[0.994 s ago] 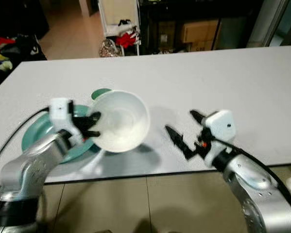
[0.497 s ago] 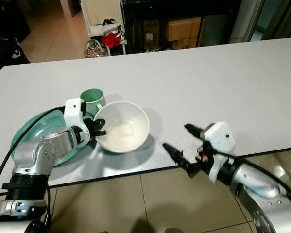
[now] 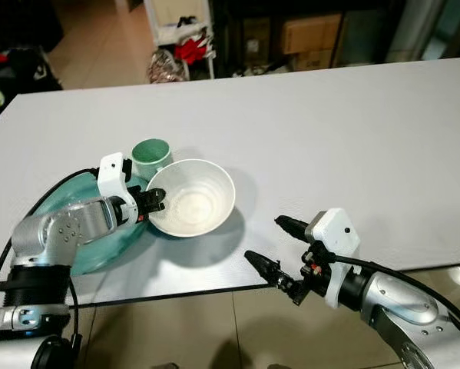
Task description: Setting the table
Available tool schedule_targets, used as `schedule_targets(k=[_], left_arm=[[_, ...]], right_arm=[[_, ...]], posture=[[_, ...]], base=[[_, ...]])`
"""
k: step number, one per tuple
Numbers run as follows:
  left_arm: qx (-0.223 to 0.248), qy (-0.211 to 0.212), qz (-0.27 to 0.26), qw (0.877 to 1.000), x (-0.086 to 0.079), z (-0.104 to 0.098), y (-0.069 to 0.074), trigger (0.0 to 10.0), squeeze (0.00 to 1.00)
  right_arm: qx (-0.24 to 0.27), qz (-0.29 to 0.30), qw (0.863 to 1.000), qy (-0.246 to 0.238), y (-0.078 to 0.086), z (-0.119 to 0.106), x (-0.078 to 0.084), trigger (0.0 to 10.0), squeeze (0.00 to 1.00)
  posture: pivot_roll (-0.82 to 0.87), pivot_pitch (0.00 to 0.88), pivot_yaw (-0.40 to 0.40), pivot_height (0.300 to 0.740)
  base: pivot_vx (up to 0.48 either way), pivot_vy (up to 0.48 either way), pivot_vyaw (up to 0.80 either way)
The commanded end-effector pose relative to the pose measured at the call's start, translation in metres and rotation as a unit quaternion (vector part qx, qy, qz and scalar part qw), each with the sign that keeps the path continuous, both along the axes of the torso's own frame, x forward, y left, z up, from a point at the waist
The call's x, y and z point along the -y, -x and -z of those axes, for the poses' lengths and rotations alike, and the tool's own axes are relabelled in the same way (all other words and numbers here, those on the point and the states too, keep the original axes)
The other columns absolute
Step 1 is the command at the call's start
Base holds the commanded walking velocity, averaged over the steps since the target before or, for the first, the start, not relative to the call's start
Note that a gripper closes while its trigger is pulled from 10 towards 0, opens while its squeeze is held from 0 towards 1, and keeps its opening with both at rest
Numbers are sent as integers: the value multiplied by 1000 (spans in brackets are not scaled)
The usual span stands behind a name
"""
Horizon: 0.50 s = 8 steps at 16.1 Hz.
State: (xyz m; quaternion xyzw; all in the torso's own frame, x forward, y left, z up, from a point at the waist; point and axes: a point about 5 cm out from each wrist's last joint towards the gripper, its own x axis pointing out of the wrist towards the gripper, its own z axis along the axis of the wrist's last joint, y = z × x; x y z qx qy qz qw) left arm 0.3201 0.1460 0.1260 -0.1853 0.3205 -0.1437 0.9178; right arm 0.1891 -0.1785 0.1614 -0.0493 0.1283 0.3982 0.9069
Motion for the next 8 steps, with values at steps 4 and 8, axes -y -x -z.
schedule_targets(k=[4, 8], left_arm=[[-36, -15, 9, 999, -4, 6, 7, 10000, 0], [-27, -2, 4, 1000, -6, 4, 5, 10000, 1000]], right_arm=[[-6, -21, 1000, -4, 5, -4, -2, 10000, 0], [-7, -23, 1000, -3, 5, -5, -2, 10000, 0]], posture=[[-114, 0, 101, 740], [-115, 0, 104, 740]], base=[[0, 0, 0], [0, 0, 0]])
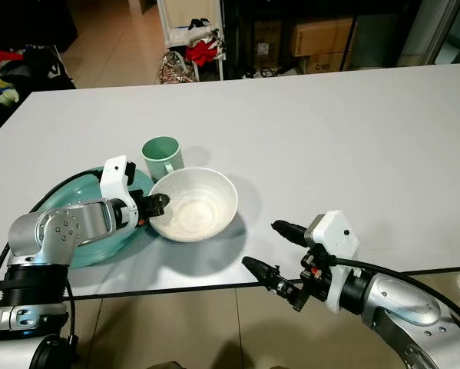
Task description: Setting the table
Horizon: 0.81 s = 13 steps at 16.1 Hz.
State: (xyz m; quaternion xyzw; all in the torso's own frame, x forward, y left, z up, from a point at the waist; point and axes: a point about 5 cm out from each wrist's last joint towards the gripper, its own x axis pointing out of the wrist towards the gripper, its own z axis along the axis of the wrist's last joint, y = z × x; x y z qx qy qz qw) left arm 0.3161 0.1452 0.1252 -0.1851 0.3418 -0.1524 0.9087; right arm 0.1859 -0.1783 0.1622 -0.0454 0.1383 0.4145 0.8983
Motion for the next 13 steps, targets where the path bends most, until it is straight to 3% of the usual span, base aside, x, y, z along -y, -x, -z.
schedule_targets(k=[1, 5, 8, 9, 10, 13], left_arm=[[-3, 1, -12, 1000, -7, 2, 0, 10000, 1000], [41, 39, -18, 998, -3, -13, -7, 10000, 1000], [51, 40, -3, 998, -7, -18, -2, 10000, 1000], [66, 43, 6, 997, -9, -22, 2, 10000, 180], [98, 56, 18, 993, -11, -31, 7, 10000, 0], [226, 35, 36, 973, -20, -62, 26, 10000, 0]], right_arm=[[9, -4, 1000, -3, 1, -6, -2, 10000, 0], [13, -1, 1000, -6, 0, -8, 0, 10000, 0], [15, 0, 1000, -6, 1, -9, 0, 10000, 0], [20, 0, 1000, -5, 0, -12, 0, 10000, 0], [33, 4, 999, -10, -2, -17, 0, 10000, 0], [55, 19, 997, -44, -7, -25, -10, 10000, 0]], posture=[[-115, 0, 104, 740], [-115, 0, 107, 740], [-116, 0, 109, 740], [-112, 0, 110, 740], [-109, 0, 109, 740], [-101, 0, 107, 740]], base=[[0, 0, 0], [0, 0, 0], [0, 0, 0], [0, 0, 0], [0, 0, 0], [0, 0, 0]])
